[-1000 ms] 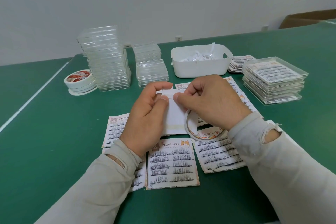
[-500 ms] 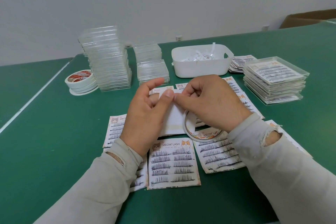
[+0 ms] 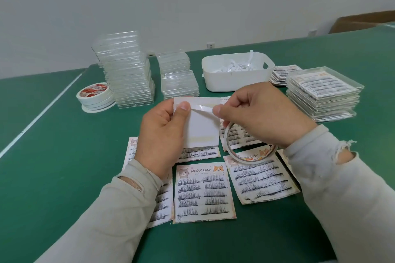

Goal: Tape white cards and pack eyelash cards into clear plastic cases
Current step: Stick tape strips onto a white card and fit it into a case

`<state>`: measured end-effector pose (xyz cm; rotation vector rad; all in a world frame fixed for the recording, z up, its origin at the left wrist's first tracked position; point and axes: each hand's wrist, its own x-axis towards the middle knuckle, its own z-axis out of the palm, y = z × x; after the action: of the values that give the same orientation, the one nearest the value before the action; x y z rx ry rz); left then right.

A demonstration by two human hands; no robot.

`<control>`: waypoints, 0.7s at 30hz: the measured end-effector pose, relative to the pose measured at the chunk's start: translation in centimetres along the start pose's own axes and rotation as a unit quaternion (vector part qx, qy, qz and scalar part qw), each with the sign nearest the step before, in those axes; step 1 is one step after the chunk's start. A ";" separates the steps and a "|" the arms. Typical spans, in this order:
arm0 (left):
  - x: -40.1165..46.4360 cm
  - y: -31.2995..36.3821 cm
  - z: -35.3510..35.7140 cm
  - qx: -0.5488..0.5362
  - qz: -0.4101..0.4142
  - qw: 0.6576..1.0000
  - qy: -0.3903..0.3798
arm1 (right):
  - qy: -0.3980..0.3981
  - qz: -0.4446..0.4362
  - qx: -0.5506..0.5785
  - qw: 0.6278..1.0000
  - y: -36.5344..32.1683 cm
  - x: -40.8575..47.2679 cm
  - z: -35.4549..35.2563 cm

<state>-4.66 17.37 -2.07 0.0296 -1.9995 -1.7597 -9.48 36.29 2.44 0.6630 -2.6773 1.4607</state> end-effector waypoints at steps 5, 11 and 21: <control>0.0 0.1 -0.1 -0.006 0.003 1.000 -0.004 | 0.038 0.013 -0.017 0.999 0.2 0.2 0.6; -0.2 0.2 0.1 -0.013 0.021 1.000 -0.015 | 0.059 0.020 -0.035 0.997 0.2 0.3 0.8; -0.6 0.4 0.2 -0.011 0.036 0.999 -0.026 | 0.077 0.024 -0.040 0.996 0.8 0.6 0.8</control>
<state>-4.12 17.85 -1.91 -0.0942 -1.9930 -1.7533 -10.20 35.78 1.49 0.4646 -2.6343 1.3464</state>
